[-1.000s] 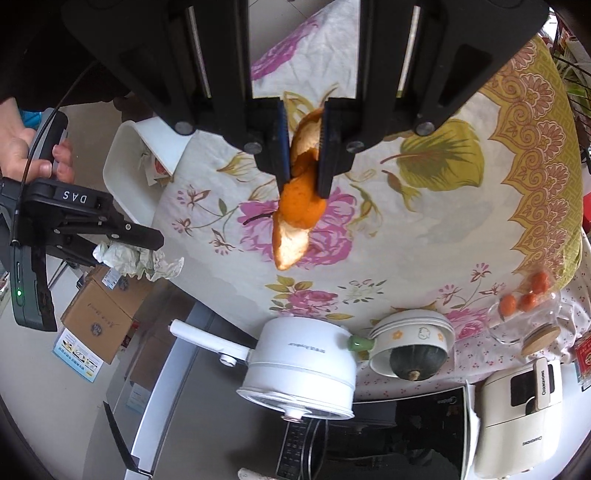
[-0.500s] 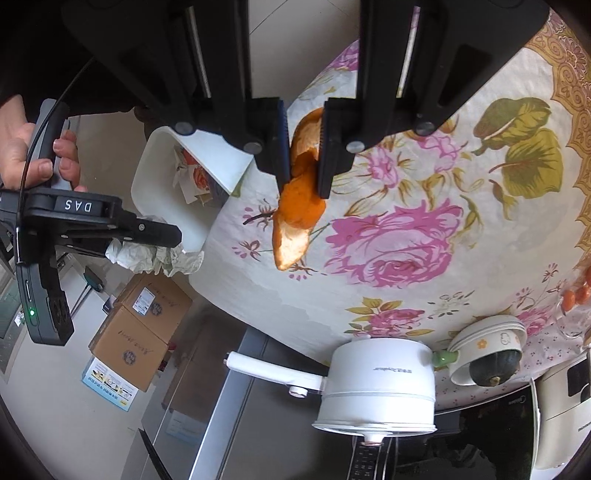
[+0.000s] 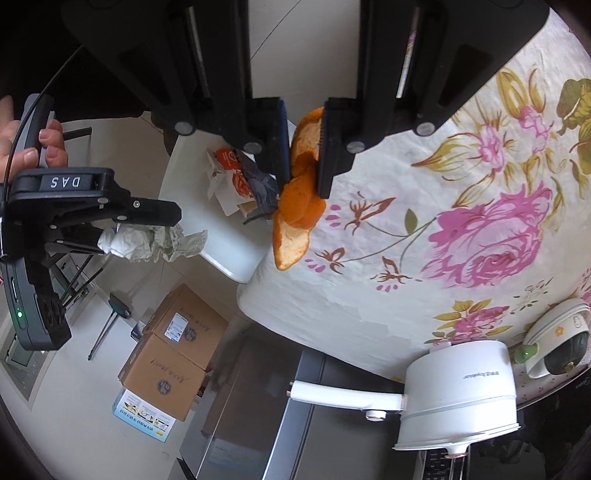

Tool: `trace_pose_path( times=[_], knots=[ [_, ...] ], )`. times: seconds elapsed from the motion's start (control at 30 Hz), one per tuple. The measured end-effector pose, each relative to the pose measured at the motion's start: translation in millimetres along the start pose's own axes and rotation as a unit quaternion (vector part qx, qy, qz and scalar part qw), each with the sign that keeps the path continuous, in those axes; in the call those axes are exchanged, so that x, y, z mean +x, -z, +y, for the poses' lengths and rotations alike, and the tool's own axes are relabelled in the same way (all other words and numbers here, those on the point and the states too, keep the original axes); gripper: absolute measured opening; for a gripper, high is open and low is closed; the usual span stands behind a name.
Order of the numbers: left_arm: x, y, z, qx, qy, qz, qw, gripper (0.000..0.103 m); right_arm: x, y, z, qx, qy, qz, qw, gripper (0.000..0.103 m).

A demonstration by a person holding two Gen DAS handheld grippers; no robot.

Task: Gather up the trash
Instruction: 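Carry the orange peel and foil wrapper to the bin, then open both tools over the bin to drop the peel and foil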

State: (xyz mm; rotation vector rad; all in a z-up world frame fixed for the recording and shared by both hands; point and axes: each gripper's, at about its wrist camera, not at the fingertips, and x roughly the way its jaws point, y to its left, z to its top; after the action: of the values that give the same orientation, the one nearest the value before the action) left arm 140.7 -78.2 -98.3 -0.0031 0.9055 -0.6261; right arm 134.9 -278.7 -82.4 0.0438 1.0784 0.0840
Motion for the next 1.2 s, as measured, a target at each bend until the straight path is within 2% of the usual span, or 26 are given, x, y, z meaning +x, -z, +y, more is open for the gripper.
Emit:
trace_pose_path(
  times=[0.3, 0.63, 0.7, 0.73, 0.83, 1.0, 1.07, 1.2],
  knots=[
    [32.8, -1.8, -32.6, 0.023, 0.030, 0.015, 0.9992, 0.015, 4.2, 25.3, -64.0, 0.037, 0.040, 0.024, 0.998, 0.064],
    [77.1, -1.8, -56.6, 0.030, 0.041, 0.024, 0.9984, 0.016, 13.7, 33.5, -95.8, 0.043, 0.060, 0.043, 0.996, 0.065],
    [81.3, -2.7, -61.6, 0.040, 0.034, 0.019, 0.9984, 0.017, 15.0, 33.5, -96.7, 0.040, 0.063, 0.044, 0.996, 0.065],
    [82.2, -3.2, -62.9, 0.043, 0.025, 0.014, 0.9987, 0.022, 16.0, 33.5, -97.1, 0.038, 0.065, 0.045, 0.996, 0.065],
    [83.4, -6.1, -66.7, 0.048, -0.002, 0.006, 0.9988, 0.059, 18.0, 32.8, -99.0, 0.035, 0.065, 0.048, 0.996, 0.065],
    [78.7, -8.3, -67.5, 0.062, -0.036, -0.004, 0.9974, 0.066, 21.0, 29.2, -95.2, 0.027, 0.064, 0.049, 0.996, 0.065],
    [75.7, -8.7, -62.5, 0.055, -0.048, -0.005, 0.9973, 0.071, 21.6, 28.9, -93.2, 0.023, 0.065, 0.049, 0.996, 0.065],
    [70.9, -11.1, -51.5, 0.037, -0.057, -0.005, 0.9977, 0.075, 22.8, 27.4, -89.9, 0.018, 0.066, 0.049, 0.996, 0.065]
  ],
)
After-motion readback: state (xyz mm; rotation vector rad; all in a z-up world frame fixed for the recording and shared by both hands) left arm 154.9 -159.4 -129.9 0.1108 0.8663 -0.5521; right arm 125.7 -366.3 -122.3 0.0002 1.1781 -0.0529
